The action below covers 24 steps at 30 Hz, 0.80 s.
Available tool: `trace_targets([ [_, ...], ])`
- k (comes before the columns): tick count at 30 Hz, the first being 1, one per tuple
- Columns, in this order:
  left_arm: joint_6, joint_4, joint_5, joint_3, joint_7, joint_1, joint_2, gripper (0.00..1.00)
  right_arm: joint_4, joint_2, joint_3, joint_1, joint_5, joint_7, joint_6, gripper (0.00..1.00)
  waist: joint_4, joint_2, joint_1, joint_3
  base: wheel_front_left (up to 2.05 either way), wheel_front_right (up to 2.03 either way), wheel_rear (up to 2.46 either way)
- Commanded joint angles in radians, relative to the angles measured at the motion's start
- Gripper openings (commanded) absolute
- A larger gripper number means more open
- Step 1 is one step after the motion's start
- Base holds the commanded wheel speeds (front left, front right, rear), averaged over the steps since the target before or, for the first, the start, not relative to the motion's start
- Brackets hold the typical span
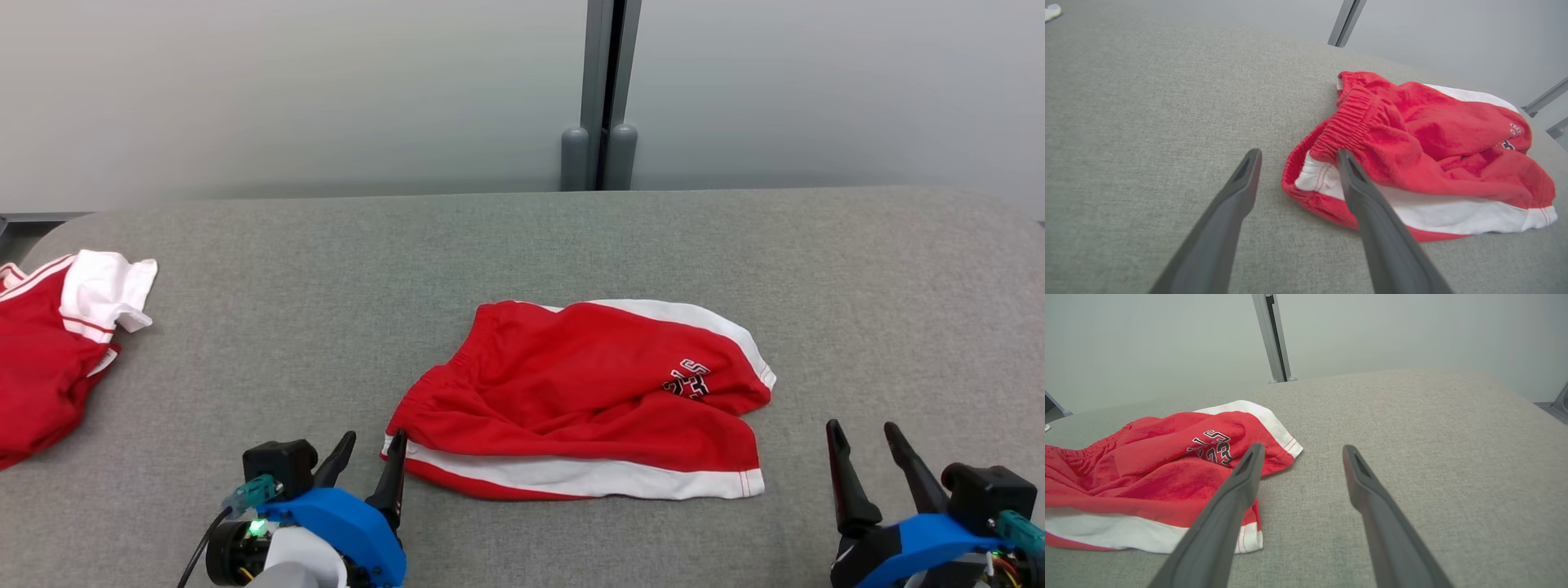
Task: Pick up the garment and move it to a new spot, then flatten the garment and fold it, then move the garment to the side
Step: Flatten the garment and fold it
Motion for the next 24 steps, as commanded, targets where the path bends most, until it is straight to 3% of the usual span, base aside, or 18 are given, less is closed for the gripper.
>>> trace_targets([
  [1,-0.005,0.001,0.010,0.005,-0.014,0.012,0.000,1.00,0.001,-0.002,-0.003,-0.020,0.006,-0.010,0.000,1.00,0.002,0.0000,0.0000,-0.003,0.00,0.00,0.00],
  [6,-0.010,-0.015,0.046,0.050,-0.052,0.032,0.002,1.00,-0.006,-0.002,-0.005,-0.024,-0.002,-0.022,0.000,1.00,0.014,0.0000,0.0000,-0.022,0.00,0.00,0.00],
  [10,0.017,-0.086,0.134,0.147,-0.057,0.058,-0.007,1.00,-0.022,-0.002,0.004,-0.026,-0.007,-0.032,0.000,1.00,0.026,0.0000,0.0000,-0.042,0.00,0.00,0.00],
  [14,0.035,-0.156,0.238,0.241,-0.057,0.116,-0.041,1.00,-0.042,-0.002,0.028,-0.027,-0.016,-0.050,0.000,1.00,0.031,0.0000,0.0000,-0.056,0.00,0.00,0.00],
  [24,0.020,-0.206,0.416,0.388,-0.058,0.220,-0.120,1.00,0.004,-0.002,0.072,-0.024,-0.021,-0.156,0.000,1.00,0.030,0.0000,0.0000,-0.075,0.00,0.00,0.00],
])
